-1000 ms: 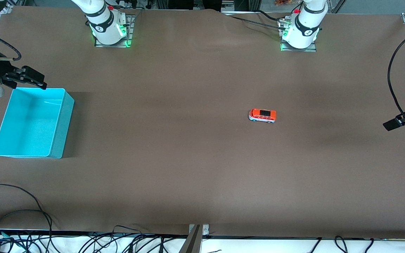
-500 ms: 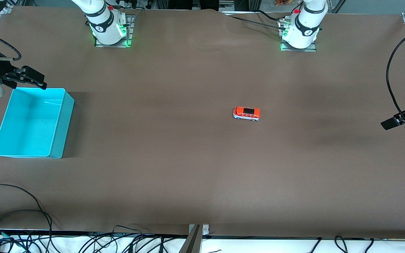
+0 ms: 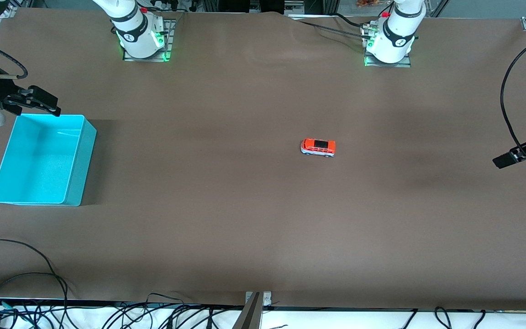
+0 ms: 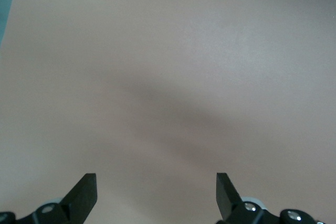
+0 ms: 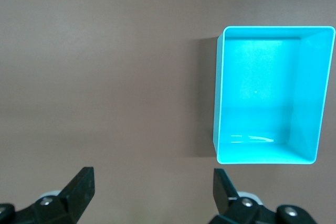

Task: Wind up bus and store in blue box

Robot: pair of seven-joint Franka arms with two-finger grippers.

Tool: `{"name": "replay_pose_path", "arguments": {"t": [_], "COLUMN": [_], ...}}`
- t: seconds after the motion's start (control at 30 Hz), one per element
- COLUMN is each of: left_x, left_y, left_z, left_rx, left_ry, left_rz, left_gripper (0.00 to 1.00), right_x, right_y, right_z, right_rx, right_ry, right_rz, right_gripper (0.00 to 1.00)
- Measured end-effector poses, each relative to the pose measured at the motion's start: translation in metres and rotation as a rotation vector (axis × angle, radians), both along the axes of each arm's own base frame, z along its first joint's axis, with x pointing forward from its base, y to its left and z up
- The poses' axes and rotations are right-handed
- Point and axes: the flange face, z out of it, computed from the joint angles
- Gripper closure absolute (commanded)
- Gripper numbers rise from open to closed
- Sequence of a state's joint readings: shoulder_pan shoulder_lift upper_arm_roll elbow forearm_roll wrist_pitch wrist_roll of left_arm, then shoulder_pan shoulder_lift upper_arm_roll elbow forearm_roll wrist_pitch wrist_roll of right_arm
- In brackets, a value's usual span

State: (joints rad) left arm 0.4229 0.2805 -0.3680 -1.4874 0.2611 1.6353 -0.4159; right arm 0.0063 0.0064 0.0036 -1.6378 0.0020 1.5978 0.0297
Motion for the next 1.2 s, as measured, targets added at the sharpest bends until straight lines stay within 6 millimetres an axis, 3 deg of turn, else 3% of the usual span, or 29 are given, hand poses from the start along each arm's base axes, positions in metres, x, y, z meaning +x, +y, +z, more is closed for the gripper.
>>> {"name": "replay_pose_path", "arguments": {"t": [1.2], "left_x": [0.001], "left_y": [-0.015], "left_z": [0.001], "left_rx": [-0.009], "left_ry": [0.002], "left_rz": [-0.033], "left_gripper": [0.0], "right_x": [0.0], "right_y": [0.0], "right_z": [0.0], "right_rx": [0.0], "right_ry": [0.002], "right_rz": [0.0], "right_gripper": [0.0]}}
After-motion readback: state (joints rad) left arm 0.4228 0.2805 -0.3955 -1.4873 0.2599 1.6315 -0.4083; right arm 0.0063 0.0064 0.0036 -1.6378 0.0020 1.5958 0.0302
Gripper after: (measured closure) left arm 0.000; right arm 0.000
